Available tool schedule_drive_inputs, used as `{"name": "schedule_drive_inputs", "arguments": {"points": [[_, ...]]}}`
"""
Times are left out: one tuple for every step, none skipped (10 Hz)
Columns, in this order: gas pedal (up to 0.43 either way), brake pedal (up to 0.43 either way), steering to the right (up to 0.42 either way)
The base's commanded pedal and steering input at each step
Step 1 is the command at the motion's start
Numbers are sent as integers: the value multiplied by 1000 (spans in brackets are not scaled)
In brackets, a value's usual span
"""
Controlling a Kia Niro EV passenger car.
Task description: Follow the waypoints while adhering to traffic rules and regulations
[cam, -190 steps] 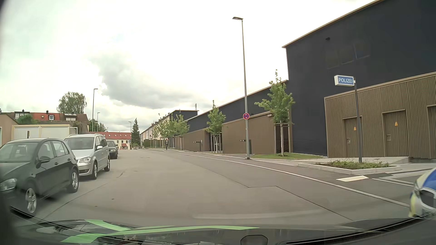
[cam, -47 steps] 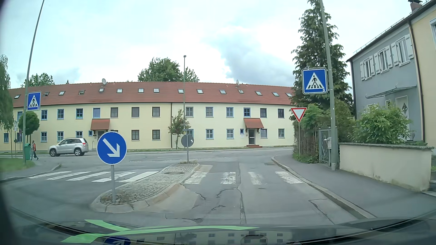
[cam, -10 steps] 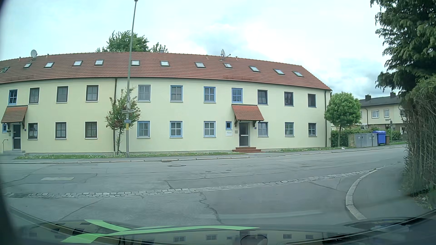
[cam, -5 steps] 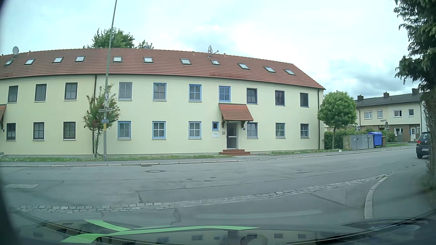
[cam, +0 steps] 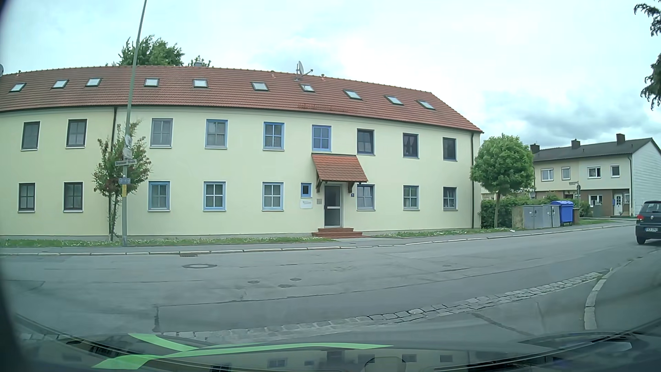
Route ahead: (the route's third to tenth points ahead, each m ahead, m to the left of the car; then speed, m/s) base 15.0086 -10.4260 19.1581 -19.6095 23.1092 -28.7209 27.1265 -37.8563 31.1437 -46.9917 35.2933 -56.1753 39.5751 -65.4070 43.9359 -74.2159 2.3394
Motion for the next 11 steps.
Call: {"name": "schedule_drive_inputs", "arguments": {"points": [[0, 238, 126], [0, 238, 126], [0, 238, 126], [0, 238, 125], [0, 244, 122], [0, 238, 119], [0, 238, 118], [0, 244, 118], [0, 238, 118], [0, 238, 118], [0, 238, 118]]}}
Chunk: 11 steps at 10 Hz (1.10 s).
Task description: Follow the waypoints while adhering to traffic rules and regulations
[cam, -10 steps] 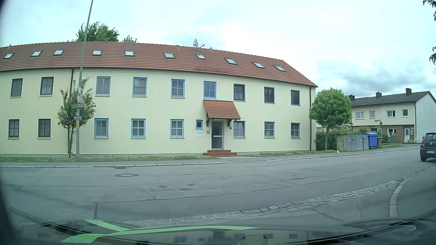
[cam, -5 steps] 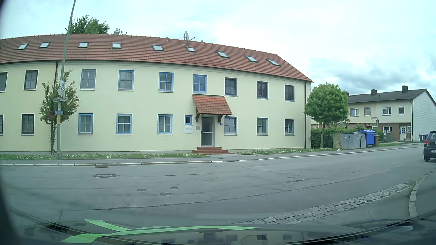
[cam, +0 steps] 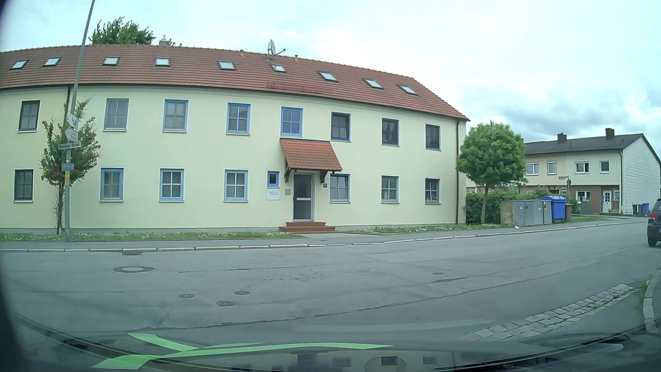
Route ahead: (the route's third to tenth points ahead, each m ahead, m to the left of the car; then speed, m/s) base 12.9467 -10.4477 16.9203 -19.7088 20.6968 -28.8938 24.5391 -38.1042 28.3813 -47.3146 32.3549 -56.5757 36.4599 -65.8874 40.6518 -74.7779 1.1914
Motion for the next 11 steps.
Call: {"name": "schedule_drive_inputs", "arguments": {"points": [[0, 250, 118], [0, 262, 119], [0, 262, 119], [0, 262, 119], [0, 262, 119], [0, 262, 119], [0, 262, 119], [0, 262, 119], [0, 262, 119], [0, 262, 119], [0, 262, 119]]}}
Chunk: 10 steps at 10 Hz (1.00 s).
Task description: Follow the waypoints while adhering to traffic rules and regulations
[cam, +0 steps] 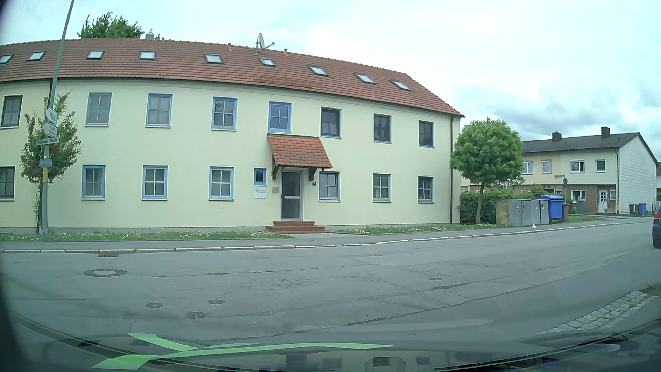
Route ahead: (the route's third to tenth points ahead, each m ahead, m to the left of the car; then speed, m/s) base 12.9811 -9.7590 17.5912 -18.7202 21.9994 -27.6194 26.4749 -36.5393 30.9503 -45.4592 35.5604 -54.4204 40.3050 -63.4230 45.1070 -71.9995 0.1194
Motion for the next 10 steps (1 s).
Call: {"name": "schedule_drive_inputs", "arguments": {"points": [[0, 262, 119], [0, 262, 119], [0, 262, 119], [0, 256, 119], [0, 250, 119], [0, 238, 119], [0, 238, 119], [0, 171, 119], [0, 0, 119], [0, 0, 119]]}}
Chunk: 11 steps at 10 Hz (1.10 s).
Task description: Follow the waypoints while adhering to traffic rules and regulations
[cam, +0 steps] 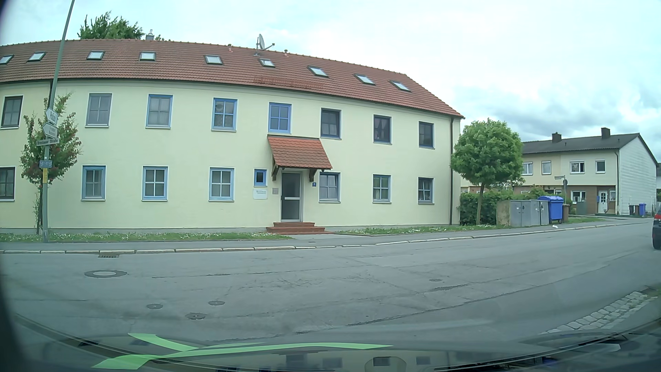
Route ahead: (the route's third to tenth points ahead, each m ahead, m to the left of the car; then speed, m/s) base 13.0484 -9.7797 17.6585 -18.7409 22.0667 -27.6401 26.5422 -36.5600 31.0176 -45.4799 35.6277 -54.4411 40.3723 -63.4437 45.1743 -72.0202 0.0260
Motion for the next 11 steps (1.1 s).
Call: {"name": "schedule_drive_inputs", "arguments": {"points": [[0, 0, 119], [0, 0, 119], [0, 0, 118], [0, 6, 118], [0, 134, 118], [0, 195, 118], [0, 189, 118], [0, 232, 118], [0, 250, 118], [0, 250, 118], [0, 250, 118]]}}
